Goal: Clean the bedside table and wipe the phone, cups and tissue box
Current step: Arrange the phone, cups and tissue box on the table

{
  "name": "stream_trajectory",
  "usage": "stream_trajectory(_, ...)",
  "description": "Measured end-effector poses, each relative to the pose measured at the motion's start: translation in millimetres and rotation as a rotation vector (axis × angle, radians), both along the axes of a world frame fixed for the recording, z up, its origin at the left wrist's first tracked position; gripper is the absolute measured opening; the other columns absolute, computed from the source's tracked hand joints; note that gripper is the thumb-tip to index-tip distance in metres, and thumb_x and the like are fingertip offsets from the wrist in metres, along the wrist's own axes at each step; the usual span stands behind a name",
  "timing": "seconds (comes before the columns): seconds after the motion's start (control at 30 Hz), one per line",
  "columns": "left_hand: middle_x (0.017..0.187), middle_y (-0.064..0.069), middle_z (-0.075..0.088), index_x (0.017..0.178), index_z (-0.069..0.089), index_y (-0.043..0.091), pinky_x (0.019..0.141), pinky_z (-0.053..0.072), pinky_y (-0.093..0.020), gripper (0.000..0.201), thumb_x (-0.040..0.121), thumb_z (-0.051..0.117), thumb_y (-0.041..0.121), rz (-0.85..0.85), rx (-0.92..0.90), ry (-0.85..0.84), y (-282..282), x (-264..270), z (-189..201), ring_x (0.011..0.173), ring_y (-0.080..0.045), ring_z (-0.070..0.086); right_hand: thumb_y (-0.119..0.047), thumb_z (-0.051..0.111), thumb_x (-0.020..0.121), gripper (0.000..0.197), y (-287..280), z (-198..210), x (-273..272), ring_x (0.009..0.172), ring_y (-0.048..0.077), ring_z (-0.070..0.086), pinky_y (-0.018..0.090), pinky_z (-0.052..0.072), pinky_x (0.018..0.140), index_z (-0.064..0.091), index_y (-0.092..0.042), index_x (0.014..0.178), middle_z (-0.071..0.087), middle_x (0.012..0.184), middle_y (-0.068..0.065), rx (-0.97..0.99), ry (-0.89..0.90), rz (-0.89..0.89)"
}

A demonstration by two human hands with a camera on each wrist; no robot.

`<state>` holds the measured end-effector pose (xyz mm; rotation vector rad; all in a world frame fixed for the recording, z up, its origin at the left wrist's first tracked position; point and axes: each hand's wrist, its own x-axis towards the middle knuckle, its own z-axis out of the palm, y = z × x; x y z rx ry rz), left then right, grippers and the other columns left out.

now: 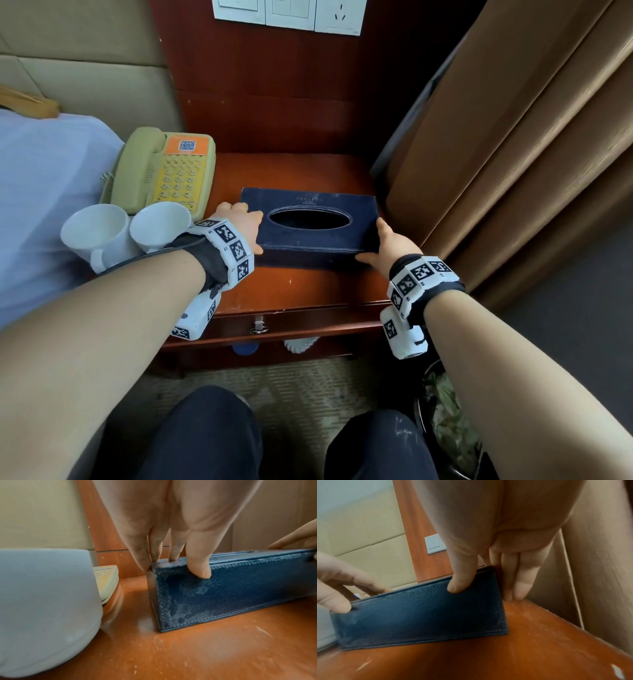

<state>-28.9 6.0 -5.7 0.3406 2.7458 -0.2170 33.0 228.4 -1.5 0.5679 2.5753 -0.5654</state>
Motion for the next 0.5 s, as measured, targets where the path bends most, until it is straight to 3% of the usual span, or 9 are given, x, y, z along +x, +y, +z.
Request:
stream_trajectory(0.27,0.143,-0.013,0.035,0.141,0.032,0.014,0.103,0.038,-0.038,0.065,0.087,0.058,0.041,0.021,-0.062,-0.002,5,-45,-3,0.127,-0.033,0.038,-0.027,0.064,0.085,0.091,3,-5,-59,0.129,0.032,0.043,0.040,0.033,0.104,-0.001,-0.017,0.149,0.039,0.144,0.015,-0.019,-0.016,-0.019)
stream_trajectory(0.5,0.131,-0.014,0.044,0.133,0.039,0.011,0.096,0.039,-0.037,0.052,0.089,0.058,0.030,0.014,-0.115,-0.002,17,-99,0,0.119,-0.034,0.044,-0.028,0.064,0.085,0.090,13,-7,-115,0.128,0.032,0.043,0.041,0.035,0.103,0.000,-0.021,0.149,0.041,0.142,0.015,-0.020,-0.010,-0.019)
